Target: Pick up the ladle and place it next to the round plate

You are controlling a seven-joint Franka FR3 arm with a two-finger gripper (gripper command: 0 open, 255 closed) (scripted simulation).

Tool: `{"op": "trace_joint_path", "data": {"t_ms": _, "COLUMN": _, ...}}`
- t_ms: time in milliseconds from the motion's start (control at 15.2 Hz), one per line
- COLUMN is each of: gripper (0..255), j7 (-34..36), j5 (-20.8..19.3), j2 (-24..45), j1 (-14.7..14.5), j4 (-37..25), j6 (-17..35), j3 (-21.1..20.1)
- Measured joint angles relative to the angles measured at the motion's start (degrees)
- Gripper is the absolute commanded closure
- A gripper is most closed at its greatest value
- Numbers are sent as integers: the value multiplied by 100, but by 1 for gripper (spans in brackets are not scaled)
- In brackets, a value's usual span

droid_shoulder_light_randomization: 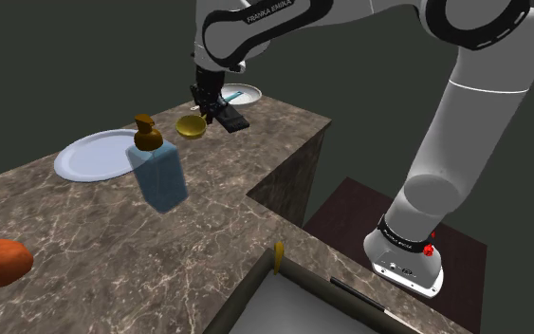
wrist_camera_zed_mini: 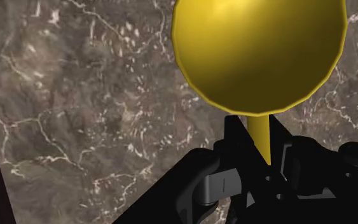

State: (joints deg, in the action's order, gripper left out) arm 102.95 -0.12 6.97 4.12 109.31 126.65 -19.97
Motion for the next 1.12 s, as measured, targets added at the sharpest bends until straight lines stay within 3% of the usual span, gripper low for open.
{"op": "trace_joint_path", "data": {"t_ms": 594, "gripper": 255, "j7": 1298, "j5": -753, "j2": 1137, "j1": -841, "j4": -1450, "j6": -394, "j3": -247}}
{"op": "trace_joint_path", "data": {"t_ms": 1122, "gripper": 255, "j7": 1465, "j5": -911, "j2": 1408, "j1": -936, "j4": -1238, "j6": 64, "j3": -206}}
